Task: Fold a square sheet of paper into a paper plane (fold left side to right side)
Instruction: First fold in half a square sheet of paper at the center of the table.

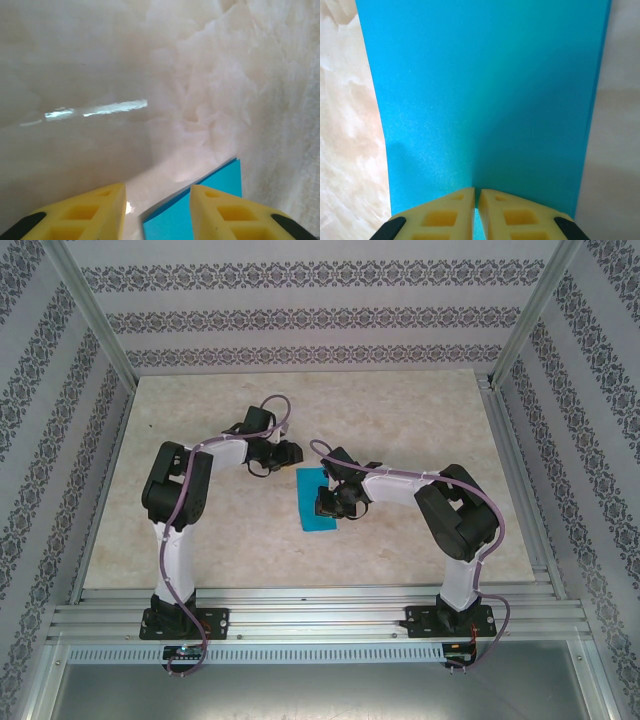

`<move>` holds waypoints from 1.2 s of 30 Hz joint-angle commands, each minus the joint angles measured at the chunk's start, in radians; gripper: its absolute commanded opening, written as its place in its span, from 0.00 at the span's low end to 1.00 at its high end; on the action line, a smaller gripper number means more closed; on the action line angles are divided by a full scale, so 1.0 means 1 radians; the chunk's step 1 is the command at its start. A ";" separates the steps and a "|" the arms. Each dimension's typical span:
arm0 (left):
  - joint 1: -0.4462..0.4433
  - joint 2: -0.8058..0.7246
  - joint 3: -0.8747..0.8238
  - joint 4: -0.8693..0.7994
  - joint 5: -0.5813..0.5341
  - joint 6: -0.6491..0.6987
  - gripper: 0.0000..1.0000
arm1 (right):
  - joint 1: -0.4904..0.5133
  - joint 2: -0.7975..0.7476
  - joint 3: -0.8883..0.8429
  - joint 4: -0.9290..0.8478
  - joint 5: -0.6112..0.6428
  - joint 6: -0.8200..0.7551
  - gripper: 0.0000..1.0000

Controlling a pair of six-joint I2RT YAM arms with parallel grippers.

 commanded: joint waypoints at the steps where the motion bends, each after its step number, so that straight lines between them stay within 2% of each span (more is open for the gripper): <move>1: 0.017 -0.118 -0.050 0.040 0.008 0.039 0.40 | 0.017 0.080 -0.041 -0.110 0.106 -0.020 0.15; 6: 0.010 -0.221 -0.178 0.127 0.102 -0.003 0.38 | 0.016 0.078 -0.039 -0.108 0.107 -0.022 0.15; 9: -0.017 -0.212 -0.224 0.184 0.177 -0.041 0.37 | 0.016 0.080 -0.037 -0.105 0.104 -0.022 0.15; 14: -0.075 -0.149 -0.233 0.236 0.200 -0.070 0.36 | 0.016 0.080 -0.029 -0.106 0.102 -0.026 0.15; 23: -0.095 -0.053 -0.194 0.152 0.106 -0.034 0.34 | 0.016 0.052 -0.035 -0.061 0.091 -0.028 0.16; 32: -0.097 -0.030 -0.242 0.143 0.066 -0.008 0.33 | 0.021 -0.169 -0.126 0.171 0.027 -0.045 0.17; 36: -0.097 -0.037 -0.258 0.151 0.064 -0.003 0.33 | 0.062 -0.195 -0.135 0.255 0.019 -0.069 0.17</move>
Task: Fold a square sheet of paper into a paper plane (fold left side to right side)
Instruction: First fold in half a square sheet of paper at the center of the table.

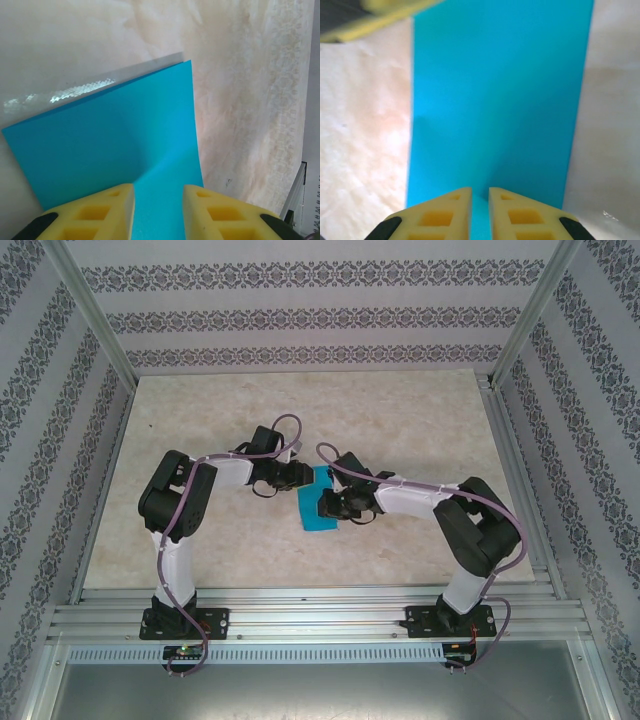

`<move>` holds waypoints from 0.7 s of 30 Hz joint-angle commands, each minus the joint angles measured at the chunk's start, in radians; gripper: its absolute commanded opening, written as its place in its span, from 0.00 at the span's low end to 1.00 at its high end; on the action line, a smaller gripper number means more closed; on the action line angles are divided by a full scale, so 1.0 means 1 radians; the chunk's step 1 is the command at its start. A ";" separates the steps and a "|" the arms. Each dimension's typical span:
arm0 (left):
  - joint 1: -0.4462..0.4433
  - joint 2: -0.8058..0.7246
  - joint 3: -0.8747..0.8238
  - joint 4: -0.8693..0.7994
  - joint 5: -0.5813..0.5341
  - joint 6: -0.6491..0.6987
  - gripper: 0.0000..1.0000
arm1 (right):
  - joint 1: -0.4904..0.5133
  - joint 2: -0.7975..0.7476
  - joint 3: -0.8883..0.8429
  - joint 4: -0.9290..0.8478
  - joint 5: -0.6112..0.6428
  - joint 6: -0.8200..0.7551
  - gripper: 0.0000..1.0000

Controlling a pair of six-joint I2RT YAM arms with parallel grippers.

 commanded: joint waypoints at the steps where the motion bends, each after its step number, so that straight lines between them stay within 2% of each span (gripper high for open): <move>1: 0.001 0.040 -0.045 -0.024 -0.070 0.045 0.33 | 0.053 -0.026 0.007 0.128 0.006 -0.047 0.17; 9: -0.007 0.041 -0.052 -0.021 -0.078 0.048 0.33 | 0.088 0.097 0.094 0.153 0.011 -0.085 0.16; 21: -0.008 0.058 -0.035 -0.030 -0.084 0.047 0.33 | 0.105 0.206 0.159 0.050 0.022 -0.103 0.16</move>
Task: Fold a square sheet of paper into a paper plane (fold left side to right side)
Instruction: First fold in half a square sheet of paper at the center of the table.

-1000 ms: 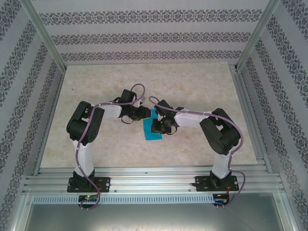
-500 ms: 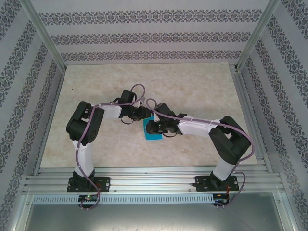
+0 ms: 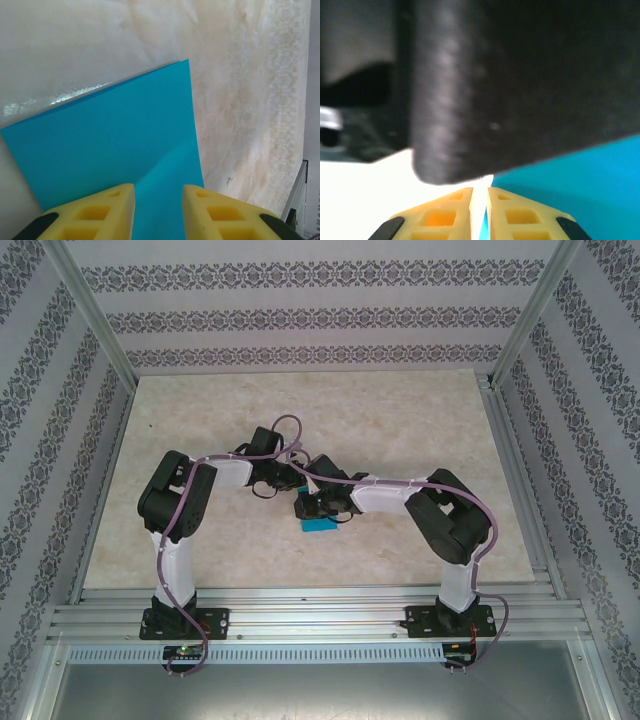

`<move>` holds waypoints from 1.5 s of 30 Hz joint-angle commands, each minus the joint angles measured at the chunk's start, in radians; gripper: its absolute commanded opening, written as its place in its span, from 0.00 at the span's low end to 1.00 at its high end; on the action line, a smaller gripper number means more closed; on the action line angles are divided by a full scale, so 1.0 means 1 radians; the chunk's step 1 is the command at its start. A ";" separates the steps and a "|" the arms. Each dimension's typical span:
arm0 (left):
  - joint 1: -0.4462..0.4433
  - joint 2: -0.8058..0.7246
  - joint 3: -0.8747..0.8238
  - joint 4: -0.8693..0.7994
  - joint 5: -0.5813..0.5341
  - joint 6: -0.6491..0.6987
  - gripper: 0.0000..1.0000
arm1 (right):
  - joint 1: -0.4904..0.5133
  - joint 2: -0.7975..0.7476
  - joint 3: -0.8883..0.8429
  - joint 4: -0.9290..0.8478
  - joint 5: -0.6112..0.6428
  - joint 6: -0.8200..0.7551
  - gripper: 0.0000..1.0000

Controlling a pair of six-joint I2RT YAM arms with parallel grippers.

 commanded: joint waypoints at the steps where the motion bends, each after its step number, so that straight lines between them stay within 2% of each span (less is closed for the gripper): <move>1: -0.007 0.064 -0.022 -0.052 -0.085 0.039 0.33 | 0.016 0.037 0.035 -0.039 0.016 -0.022 0.16; 7: -0.008 0.064 -0.018 -0.064 -0.097 0.044 0.33 | 0.028 0.074 0.073 -0.119 0.034 -0.030 0.15; 20: -0.007 0.070 -0.008 -0.084 -0.120 0.056 0.33 | 0.094 0.074 0.019 -0.192 0.025 -0.013 0.11; 24: -0.008 0.073 -0.010 -0.082 -0.121 0.053 0.33 | 0.102 0.047 -0.023 -0.174 0.025 0.003 0.12; 31: -0.007 0.068 -0.021 -0.077 -0.121 0.056 0.33 | 0.073 -0.040 -0.124 -0.040 0.004 0.025 0.13; 45: -0.008 0.064 -0.026 -0.087 -0.136 0.065 0.33 | 0.091 -0.101 -0.192 -0.110 -0.008 0.016 0.13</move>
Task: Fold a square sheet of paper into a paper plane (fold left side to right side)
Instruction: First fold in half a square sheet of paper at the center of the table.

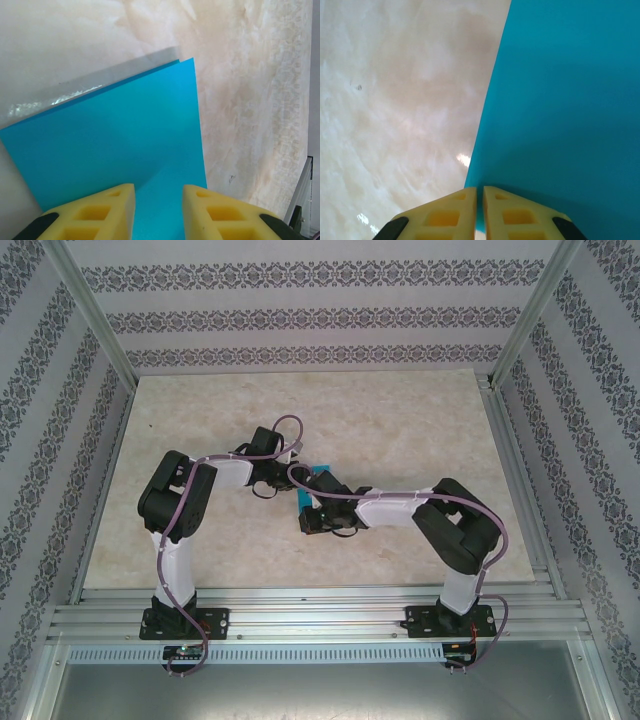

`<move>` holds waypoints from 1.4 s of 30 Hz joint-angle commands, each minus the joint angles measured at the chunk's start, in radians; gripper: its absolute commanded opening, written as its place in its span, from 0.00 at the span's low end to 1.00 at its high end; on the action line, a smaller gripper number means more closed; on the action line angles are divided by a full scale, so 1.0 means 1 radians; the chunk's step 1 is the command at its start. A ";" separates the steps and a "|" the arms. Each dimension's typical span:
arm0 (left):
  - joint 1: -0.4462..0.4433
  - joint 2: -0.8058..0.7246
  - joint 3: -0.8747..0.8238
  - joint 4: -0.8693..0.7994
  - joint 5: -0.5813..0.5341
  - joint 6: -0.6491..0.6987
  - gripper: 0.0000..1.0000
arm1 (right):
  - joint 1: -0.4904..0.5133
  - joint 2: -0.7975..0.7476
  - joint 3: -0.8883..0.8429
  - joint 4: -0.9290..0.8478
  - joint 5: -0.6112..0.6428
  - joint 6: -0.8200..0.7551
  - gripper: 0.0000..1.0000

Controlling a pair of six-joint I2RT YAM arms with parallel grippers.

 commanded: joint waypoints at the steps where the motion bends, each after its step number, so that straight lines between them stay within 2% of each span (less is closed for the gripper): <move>1: -0.007 0.063 -0.029 -0.075 -0.132 0.035 0.33 | 0.028 -0.023 -0.062 -0.137 -0.064 -0.013 0.13; 4: -0.006 0.063 -0.028 -0.079 -0.129 0.041 0.33 | 0.001 -0.065 -0.080 -0.104 -0.089 -0.008 0.14; 11: -0.007 0.061 -0.023 -0.092 -0.130 0.053 0.33 | -0.143 -0.175 -0.067 0.006 -0.196 0.010 0.15; 16: -0.006 0.057 -0.031 -0.085 -0.130 0.052 0.33 | -0.240 -0.102 -0.042 0.127 -0.239 0.069 0.15; 20: -0.006 0.051 -0.034 -0.088 -0.127 0.051 0.33 | -0.279 -0.073 -0.016 0.173 -0.274 0.095 0.17; 24: -0.007 0.037 -0.035 -0.105 -0.132 0.060 0.33 | -0.282 -0.145 -0.022 0.073 -0.281 0.056 0.26; 30: -0.007 0.032 -0.039 -0.105 -0.136 0.060 0.33 | -0.285 -0.383 -0.159 -0.077 -0.179 0.037 0.36; 33: -0.006 0.032 -0.034 -0.110 -0.138 0.065 0.33 | -0.294 -0.437 -0.179 -0.090 -0.154 0.039 0.40; 38: -0.007 0.034 -0.028 -0.111 -0.138 0.066 0.33 | -0.306 -0.283 -0.060 -0.019 -0.220 0.053 0.33; 42: -0.007 0.035 -0.028 -0.103 -0.135 0.061 0.32 | -0.320 -0.122 0.081 -0.005 -0.182 0.068 0.26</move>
